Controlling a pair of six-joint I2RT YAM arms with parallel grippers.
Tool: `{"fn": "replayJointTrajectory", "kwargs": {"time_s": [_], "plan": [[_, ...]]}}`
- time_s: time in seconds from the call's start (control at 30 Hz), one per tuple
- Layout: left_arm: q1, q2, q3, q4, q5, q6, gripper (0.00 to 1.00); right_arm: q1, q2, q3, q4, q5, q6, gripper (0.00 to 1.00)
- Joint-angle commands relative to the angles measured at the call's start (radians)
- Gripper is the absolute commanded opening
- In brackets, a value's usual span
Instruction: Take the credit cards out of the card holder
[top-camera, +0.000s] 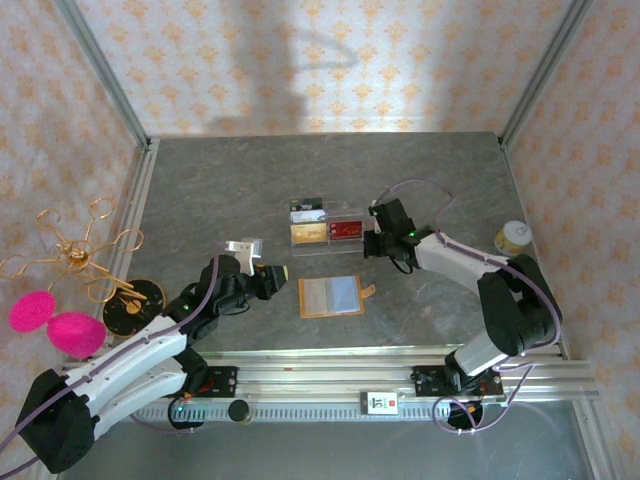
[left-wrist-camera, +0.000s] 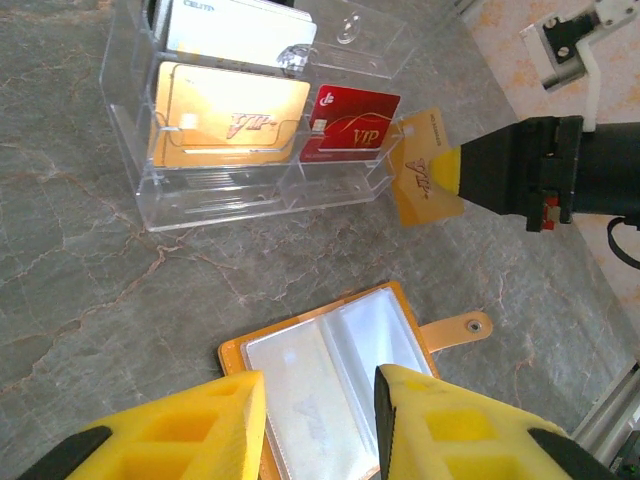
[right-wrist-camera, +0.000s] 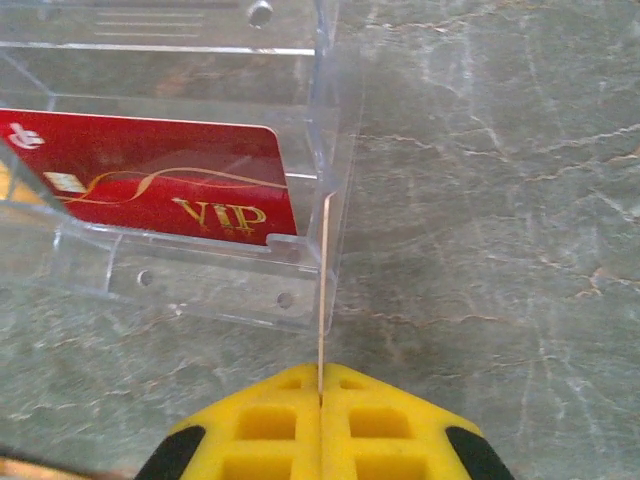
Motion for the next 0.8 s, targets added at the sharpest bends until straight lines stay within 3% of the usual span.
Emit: {"fn": "replayJointTrajectory", "kwargs": {"time_s": [0.0,0.1,0.27,0.43,0.63,0.77], "plan": [[0.009,-0.015,-0.011,0.008,0.004,-0.005,0.35,0.016,-0.077,-0.002,-0.032,0.019,-0.015,0.0],[0.009,-0.018,-0.008,0.0,-0.004,-0.005,0.37,0.03,-0.184,-0.007,-0.09,0.075,-0.039,0.0],[0.01,-0.035,-0.018,0.013,-0.034,-0.006,0.44,0.108,-0.319,0.025,-0.027,-0.08,-0.228,0.0],[0.011,-0.024,0.009,-0.016,-0.044,-0.031,0.45,0.118,-0.161,0.248,-0.131,-0.317,-0.501,0.0],[0.019,-0.019,0.051,-0.056,-0.07,-0.029,0.48,0.119,0.112,0.583,-0.351,-0.436,-0.769,0.0],[0.031,0.012,0.079,-0.045,-0.07,-0.02,0.48,0.118,0.244,0.738,-0.404,-0.463,-0.898,0.0]]}}
